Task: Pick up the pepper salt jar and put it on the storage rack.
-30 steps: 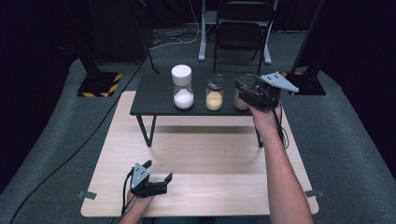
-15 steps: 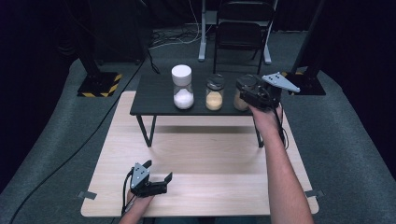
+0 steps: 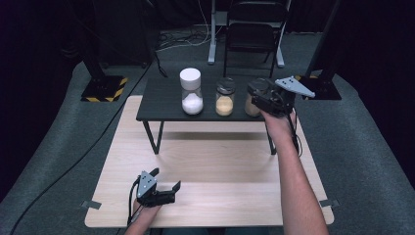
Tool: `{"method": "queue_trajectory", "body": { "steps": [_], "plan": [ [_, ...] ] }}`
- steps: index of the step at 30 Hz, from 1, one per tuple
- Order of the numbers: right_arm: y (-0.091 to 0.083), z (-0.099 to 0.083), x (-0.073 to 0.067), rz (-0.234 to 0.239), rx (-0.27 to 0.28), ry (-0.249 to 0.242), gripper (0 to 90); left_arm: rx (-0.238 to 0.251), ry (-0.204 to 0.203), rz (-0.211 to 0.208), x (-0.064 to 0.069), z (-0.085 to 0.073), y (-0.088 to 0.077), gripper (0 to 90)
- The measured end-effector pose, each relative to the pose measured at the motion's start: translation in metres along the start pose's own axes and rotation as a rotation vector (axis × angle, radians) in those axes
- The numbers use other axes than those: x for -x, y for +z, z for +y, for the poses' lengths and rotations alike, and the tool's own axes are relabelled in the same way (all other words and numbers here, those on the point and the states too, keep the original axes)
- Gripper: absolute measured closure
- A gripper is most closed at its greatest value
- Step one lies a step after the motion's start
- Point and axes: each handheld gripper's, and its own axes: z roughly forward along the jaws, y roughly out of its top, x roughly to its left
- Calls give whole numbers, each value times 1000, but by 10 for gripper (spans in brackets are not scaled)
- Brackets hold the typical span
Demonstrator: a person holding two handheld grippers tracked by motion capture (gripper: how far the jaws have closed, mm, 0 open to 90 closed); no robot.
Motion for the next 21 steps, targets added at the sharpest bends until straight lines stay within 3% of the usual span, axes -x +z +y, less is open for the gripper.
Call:
{"method": "queue_trajectory", "body": {
  "steps": [2,6,9,21],
  "plan": [
    [0,-1,0,7,3,7,270,1,2,1,0,0,0,9],
    [-5,-3,2,28,37,48,0,2,6,2,1,0,0,9],
    [-17,-5,2,35,102,69,0,2,9,4,1,0,-1,9],
    [-69,-2,-3,87,171,38,0,1,9,7,1,0,-1,8]
  ]
}}
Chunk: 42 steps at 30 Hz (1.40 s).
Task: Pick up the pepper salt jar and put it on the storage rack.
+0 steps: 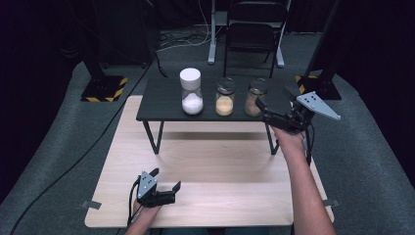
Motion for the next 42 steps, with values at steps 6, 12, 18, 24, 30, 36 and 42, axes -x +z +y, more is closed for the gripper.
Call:
{"method": "queue_trajectory", "body": {
  "steps": [6,12,18,24,30,36,42],
  "plan": [
    [-14,-2,-2,11,-3,-13,0,-1,1,0,0,0,0,9],
    [-23,-13,-1,11,-14,-7,0,-2,6,3,1,0,0,9],
    [-30,-21,1,7,-28,-11,0,-2,6,4,1,0,0,8],
    [-38,-29,5,5,-36,6,0,-3,9,3,1,0,0,9],
    [-47,-40,9,2,-50,19,0,-5,14,5,2,0,0,9],
    [-55,-46,12,-2,-50,33,0,-6,17,7,2,0,1,9],
    [-63,-54,11,-4,-55,30,0,-8,19,9,2,0,1,9]
  ]
}}
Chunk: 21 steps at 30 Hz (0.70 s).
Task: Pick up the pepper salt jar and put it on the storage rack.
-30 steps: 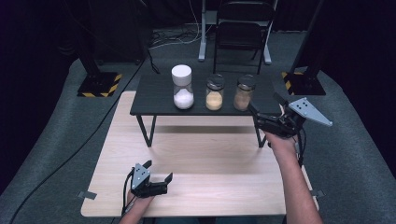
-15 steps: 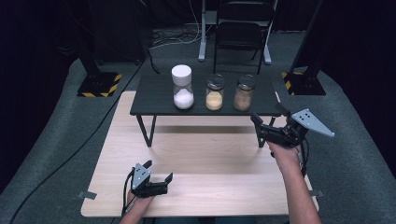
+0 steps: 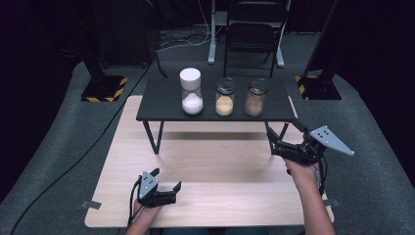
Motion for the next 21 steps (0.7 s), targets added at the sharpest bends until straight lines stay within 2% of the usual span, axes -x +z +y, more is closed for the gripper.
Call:
{"method": "queue_trajectory", "body": {
  "steps": [21],
  "plan": [
    [-26,-37,14,-56,-46,-5,0,-7,10,5,1,0,1,10]
  ]
}}
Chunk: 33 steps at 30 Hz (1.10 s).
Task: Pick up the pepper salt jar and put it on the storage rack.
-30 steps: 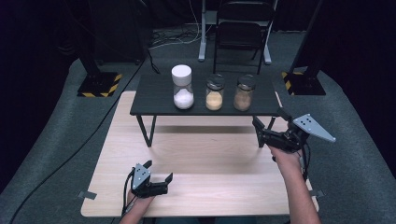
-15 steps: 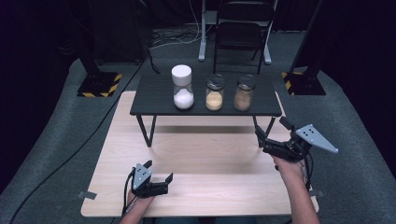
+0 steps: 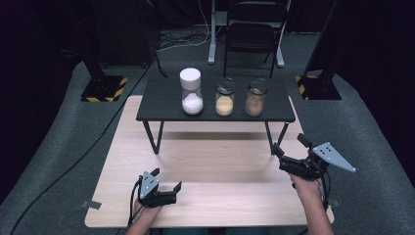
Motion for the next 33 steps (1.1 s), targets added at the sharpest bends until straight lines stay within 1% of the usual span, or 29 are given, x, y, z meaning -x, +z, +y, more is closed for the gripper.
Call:
{"method": "queue_trajectory", "body": {
  "steps": [8,14,21,23,26,28,33],
  "plan": [
    [-11,-13,4,-7,-7,9,0,-4,0,-1,0,0,0,11],
    [-20,-24,8,-25,-7,14,0,-6,0,0,0,0,1,11],
    [-29,-37,13,-32,-30,17,0,-4,4,-1,2,0,0,12],
    [-31,-41,15,-35,-29,20,0,-9,3,0,2,0,0,11],
    [-33,-48,17,-37,-32,35,0,-6,2,4,2,0,0,12],
    [-35,-53,18,-38,-26,53,2,-7,5,6,2,0,0,12],
    [-38,-66,18,-37,-27,66,2,-8,3,10,2,0,0,11]
  ]
}}
